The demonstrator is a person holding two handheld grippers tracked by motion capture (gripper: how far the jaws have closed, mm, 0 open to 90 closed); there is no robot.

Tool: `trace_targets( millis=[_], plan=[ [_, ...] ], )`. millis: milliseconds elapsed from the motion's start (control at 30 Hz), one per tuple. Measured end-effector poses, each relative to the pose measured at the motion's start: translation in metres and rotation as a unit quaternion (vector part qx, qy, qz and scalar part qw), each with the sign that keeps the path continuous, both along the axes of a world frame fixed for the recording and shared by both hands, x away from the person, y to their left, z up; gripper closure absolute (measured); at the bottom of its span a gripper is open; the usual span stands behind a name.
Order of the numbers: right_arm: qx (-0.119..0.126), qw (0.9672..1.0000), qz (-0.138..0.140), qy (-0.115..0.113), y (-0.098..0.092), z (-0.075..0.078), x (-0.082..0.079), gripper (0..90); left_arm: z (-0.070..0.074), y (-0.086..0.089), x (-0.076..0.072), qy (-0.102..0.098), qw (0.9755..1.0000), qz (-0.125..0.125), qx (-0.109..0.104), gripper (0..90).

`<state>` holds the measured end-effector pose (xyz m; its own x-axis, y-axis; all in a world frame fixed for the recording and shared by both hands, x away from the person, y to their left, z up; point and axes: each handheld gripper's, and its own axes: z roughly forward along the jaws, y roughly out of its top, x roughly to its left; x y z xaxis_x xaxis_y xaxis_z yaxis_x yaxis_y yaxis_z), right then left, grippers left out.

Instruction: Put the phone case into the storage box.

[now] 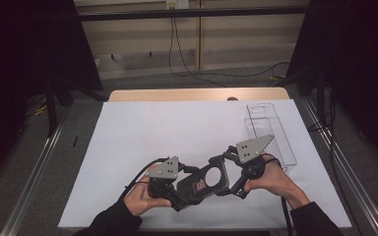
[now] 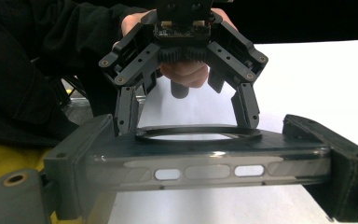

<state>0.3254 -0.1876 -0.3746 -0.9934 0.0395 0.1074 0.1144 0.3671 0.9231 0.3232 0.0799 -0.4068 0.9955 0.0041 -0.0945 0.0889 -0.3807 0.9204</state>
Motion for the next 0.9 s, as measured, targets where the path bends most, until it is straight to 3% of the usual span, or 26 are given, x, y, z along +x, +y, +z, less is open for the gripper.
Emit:
trace_targets(
  millis=[467,900],
  plan=[
    [-0.004,1.0000,-0.008,-0.002,0.0009,0.0014,-0.0003,11.4,-0.0005,0.0014,0.0017,-0.004,1.0000,0.005,-0.006,12.0],
    [-0.008,0.9996,-0.025,0.001,-0.0015,0.0027,0.0000,11.8,-0.0031,0.0019,0.0010,-0.008,0.9992,0.033,-0.020,7.2]
  ],
)
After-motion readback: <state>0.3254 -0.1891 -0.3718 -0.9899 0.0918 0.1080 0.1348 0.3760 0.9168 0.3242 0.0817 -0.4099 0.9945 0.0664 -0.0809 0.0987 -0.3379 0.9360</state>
